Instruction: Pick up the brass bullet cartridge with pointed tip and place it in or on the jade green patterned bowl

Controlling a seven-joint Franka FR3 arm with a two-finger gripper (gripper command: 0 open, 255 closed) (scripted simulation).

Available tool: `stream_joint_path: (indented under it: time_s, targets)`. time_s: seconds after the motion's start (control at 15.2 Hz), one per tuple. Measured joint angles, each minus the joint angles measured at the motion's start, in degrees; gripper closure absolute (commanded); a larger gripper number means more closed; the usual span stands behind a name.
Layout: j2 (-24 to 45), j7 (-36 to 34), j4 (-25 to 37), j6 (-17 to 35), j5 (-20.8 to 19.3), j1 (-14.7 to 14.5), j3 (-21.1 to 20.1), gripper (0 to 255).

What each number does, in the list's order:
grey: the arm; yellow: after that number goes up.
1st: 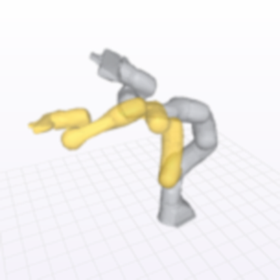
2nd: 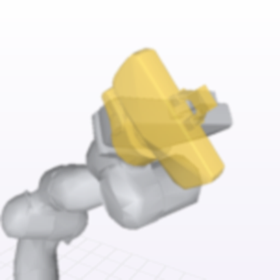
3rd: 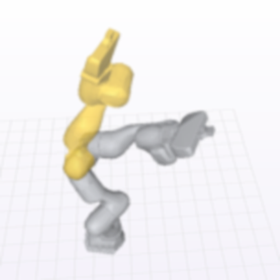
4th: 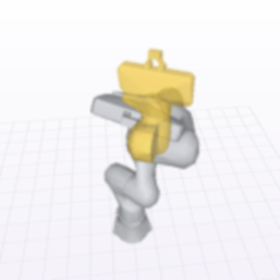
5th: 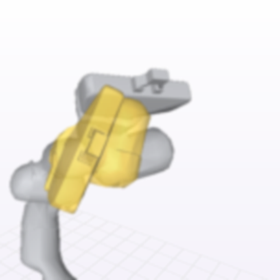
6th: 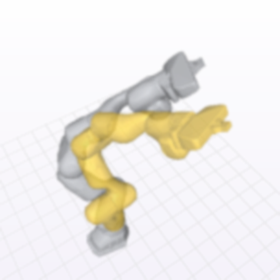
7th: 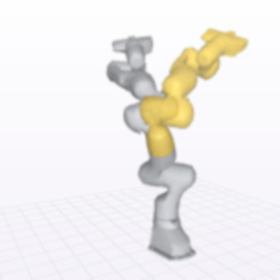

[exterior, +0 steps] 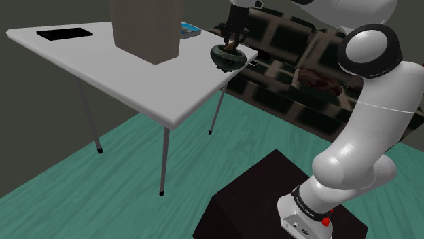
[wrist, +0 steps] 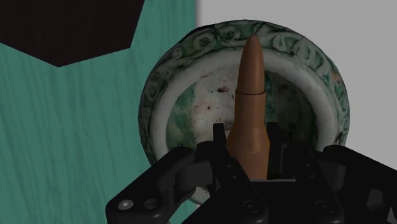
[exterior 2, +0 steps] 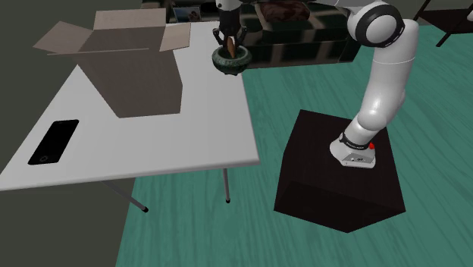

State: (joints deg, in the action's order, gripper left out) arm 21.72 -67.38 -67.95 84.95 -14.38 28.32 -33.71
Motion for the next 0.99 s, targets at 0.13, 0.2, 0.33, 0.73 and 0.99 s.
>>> stream_joint_path:
  time_s: [0.13,0.2,0.33,0.73,0.99]
  targets:
    - [0.0,0.0,0.0,0.0,0.0,0.0,0.0,0]
    - [0.0,0.0,-0.1,0.0,0.0,0.0,0.0,0]
    - [0.0,0.0,-0.1,0.0,0.0,0.0,0.0,0]
    - [1.9,0.0,6.7,-4.8,-1.1,-1.9,0.1,0]
    - [5.6,0.1,16.0,-10.6,-3.2,-5.0,0.5,0]
